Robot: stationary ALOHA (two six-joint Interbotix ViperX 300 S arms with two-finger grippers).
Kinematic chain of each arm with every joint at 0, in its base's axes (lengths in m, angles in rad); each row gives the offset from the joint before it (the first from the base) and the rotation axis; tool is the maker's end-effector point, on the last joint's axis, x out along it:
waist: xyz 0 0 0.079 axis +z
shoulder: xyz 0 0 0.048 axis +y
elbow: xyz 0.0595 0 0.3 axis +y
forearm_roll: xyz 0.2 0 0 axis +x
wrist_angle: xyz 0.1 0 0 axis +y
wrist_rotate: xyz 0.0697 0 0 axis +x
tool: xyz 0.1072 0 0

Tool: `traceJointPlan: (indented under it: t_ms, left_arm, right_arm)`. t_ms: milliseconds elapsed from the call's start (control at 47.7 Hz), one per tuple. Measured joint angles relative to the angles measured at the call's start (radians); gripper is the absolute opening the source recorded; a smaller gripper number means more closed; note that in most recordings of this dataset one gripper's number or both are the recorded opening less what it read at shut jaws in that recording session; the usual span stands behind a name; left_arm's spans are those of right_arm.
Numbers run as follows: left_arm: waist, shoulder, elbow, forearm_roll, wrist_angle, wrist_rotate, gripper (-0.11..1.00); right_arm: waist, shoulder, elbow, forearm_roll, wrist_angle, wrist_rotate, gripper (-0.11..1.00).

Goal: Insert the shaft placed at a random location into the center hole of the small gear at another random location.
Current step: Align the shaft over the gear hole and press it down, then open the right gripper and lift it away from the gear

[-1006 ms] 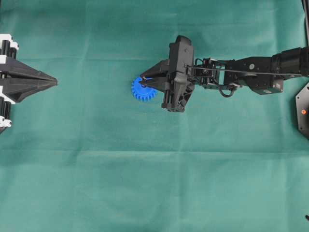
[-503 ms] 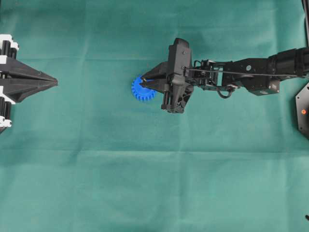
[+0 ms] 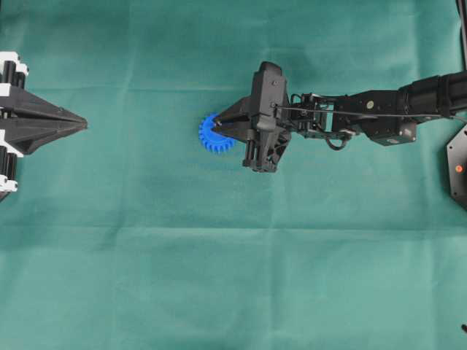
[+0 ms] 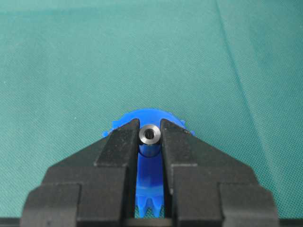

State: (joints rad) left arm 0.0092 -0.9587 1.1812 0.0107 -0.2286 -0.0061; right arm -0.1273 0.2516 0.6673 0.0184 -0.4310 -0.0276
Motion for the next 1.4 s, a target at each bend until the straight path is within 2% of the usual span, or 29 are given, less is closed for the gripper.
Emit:
traceJointPlan:
  t_ms: [608,650,838,901,1027,1404]
  left_arm:
    - [0.005,0.0,0.0,0.002,0.006,0.0,0.0]
    - [0.005,0.0,0.0,0.0,0.006,0.0,0.0]
    - [0.005,0.002,0.0,0.002,0.009,0.0,0.0]
    - [0.005,0.0,0.0,0.002,0.009,0.0,0.0]
    - [0.005,0.0,0.0,0.002,0.009,0.0,0.0]
    - [0.005,0.0,0.0,0.0,0.009,0.0,0.0]
  right_arm:
    - [0.0,0.021,-0.015,0.0,-0.006,0.0,0.16]
    - [0.0,0.021,-0.015,0.002,-0.005,0.0,0.24]
    - [0.003,0.023,-0.015,0.0,-0.005,0.0,0.8]
    - [0.003,0.021,-0.014,0.002,-0.006,0.002,0.91]
    - [0.002,0.003,-0.014,0.002,-0.005,0.0,0.84]
    - [0.003,-0.114,0.006,0.002,0.06,0.0,0.85]
